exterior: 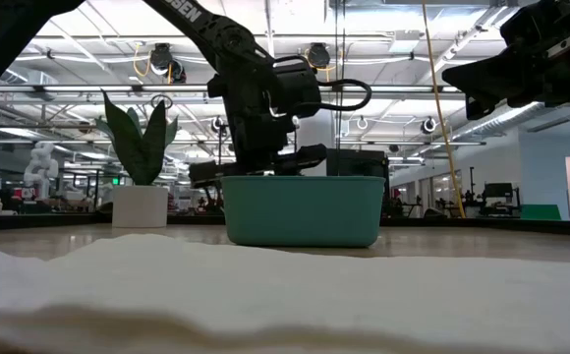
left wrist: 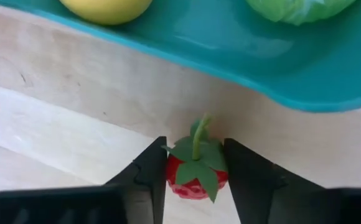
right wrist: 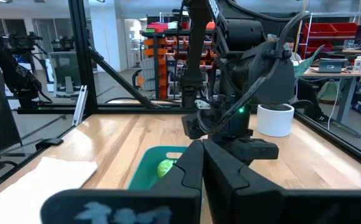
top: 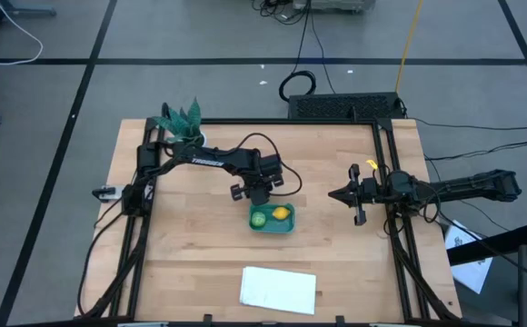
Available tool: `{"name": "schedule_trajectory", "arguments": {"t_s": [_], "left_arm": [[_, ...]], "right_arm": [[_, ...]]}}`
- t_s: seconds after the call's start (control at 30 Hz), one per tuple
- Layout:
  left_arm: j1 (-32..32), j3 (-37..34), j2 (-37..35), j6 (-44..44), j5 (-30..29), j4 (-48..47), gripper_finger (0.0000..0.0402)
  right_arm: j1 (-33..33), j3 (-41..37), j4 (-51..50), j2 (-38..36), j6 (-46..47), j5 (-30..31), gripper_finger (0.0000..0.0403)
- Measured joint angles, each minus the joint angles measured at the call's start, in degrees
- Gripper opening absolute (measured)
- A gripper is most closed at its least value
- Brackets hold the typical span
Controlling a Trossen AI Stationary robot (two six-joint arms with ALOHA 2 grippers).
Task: Pick and placing Produce into tupperware
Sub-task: Put the strawberry into the blue bin
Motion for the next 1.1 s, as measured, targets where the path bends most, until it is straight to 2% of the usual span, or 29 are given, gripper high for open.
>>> {"name": "schedule_trajectory", "arguments": {"t_s": [0.27, 0.53, 0.8, 1.1], "left_arm": [[0.0, 0.0, 0.0, 0.0, -2.4, 0.0, 0.0145], [0.0, 0.0, 0.0, -0.4, -3.0, 0.0, 0.0134], [0.0, 0.1, 0.0, -1.5, -4.3, -0.1, 0.0143], [0.1, 5.3, 0.0, -4.4, -4.3, -5.5, 0.0144]], "right_arm": [[0.0, 0.0, 0.0, 0.0, 0.2, 0.0, 0.0000], [0.0, 0.0, 0.0, 0.0, 0.2, 0.0, 0.0000], [0.0, 0.0, 0.0, 0.0, 0.2, 0.0, 0.0000], [0.0, 0.0, 0.0, 0.0, 0.4, 0.0, 0.0000]]}}
